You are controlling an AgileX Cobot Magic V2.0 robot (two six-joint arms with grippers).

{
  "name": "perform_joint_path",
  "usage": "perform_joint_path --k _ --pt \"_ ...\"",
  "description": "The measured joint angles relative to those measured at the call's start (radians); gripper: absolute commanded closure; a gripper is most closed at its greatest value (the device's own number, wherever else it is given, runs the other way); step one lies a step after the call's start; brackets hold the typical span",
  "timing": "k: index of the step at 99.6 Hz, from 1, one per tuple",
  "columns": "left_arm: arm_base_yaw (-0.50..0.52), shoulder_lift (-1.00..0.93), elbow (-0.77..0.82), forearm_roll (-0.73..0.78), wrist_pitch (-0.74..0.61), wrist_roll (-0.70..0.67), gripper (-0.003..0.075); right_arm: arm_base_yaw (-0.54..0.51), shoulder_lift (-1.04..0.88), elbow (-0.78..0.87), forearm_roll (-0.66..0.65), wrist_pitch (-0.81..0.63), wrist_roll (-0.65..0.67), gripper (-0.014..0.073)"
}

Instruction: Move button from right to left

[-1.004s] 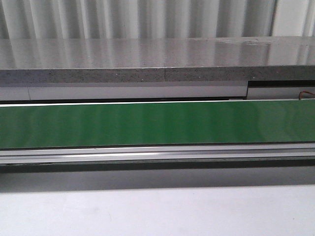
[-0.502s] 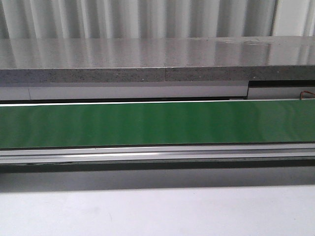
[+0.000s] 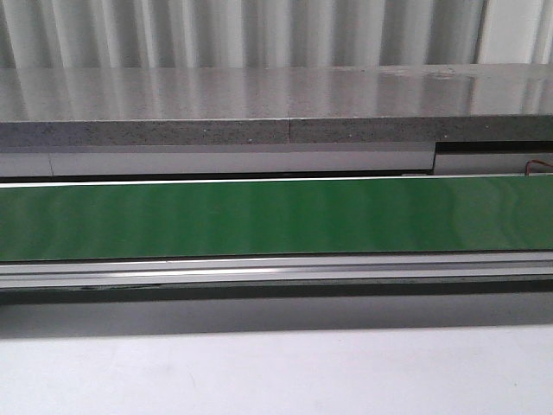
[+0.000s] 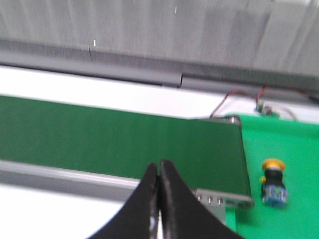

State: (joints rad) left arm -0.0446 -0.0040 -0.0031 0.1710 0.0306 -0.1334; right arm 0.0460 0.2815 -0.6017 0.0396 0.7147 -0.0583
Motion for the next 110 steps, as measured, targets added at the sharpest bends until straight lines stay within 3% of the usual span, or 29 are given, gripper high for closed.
perform_joint_path --k 21,54,66,79,88,110 --pt "0.000 0.000 0.000 0.000 0.000 0.000 0.0740 0.000 0.195 -0.148 0.036 0.178 0.000 0.0660" --pt "0.000 0.000 0.000 0.000 0.000 0.000 0.0740 0.000 0.281 -0.152 0.107 0.201 0.000 0.0640" --pt "0.000 0.000 0.000 0.000 0.000 0.000 0.0740 0.000 0.282 -0.152 0.109 0.212 0.000 0.0464" --pt "0.000 0.000 0.000 0.000 0.000 0.000 0.0740 0.000 0.282 -0.152 0.111 0.216 0.000 0.0107" --pt "0.000 0.000 0.000 0.000 0.000 0.000 0.0740 0.000 0.282 -0.152 0.111 0.216 0.000 -0.0064" --pt "0.000 0.000 0.000 0.000 0.000 0.000 0.0740 0.000 0.295 -0.176 0.115 0.202 0.073 -0.0041"
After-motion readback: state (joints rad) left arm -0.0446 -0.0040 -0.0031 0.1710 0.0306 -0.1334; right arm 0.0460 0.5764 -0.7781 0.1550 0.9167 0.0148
